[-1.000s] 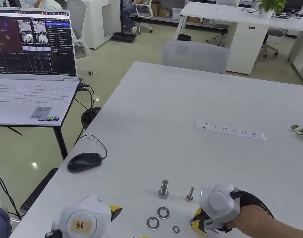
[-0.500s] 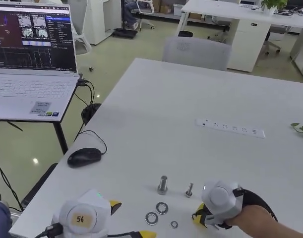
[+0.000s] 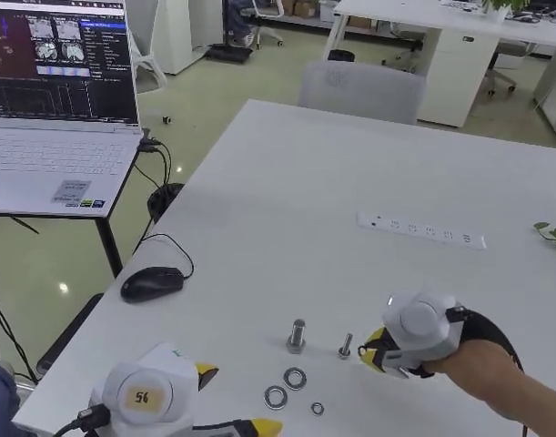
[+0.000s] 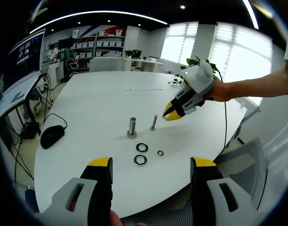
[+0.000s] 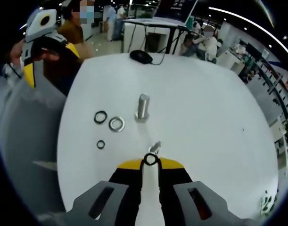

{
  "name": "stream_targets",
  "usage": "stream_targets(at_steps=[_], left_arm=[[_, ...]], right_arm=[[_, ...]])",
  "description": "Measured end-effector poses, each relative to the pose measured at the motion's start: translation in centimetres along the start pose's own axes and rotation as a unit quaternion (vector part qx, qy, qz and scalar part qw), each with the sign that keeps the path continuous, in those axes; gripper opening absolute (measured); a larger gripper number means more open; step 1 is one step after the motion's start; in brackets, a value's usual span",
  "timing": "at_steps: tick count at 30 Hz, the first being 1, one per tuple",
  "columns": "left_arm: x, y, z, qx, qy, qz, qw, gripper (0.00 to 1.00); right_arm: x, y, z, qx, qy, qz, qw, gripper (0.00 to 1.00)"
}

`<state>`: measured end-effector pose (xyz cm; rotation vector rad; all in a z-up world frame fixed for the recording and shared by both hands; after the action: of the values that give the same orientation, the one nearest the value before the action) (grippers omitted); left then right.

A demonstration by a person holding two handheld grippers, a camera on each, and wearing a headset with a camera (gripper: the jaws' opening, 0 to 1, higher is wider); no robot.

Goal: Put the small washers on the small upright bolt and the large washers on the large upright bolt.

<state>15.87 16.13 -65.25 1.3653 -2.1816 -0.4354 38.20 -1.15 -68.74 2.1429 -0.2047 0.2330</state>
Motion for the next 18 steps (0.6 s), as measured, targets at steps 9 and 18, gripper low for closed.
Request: stream_targets(at_steps=[9, 18], left_arm=[[0.0, -0.2, 0.1, 0.0, 0.004, 0.001, 1.0, 0.66], [-0.2, -0.1, 0.2, 0.002, 0.009, -0.003, 0.9999, 0.66]], right_arm=[[1.4, -0.8, -1.8, -0.005, 0.015, -0.01, 0.9998, 0.13], [1.0, -1.9, -1.8, -0.028, 0.026, -0.024, 0.999, 0.13]])
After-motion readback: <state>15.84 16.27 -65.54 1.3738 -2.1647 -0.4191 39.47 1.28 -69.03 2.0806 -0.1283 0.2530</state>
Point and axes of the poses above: the centre of the closed fingertips' face, and the gripper's own axes: y roughly backward along the fingers, x roughly to its right, z roughly out of its underside, the point moved 8 cm from there along y, roughly backward along the fingers, and after that the axes turned 6 degrees about z, right-handed, at the moved point
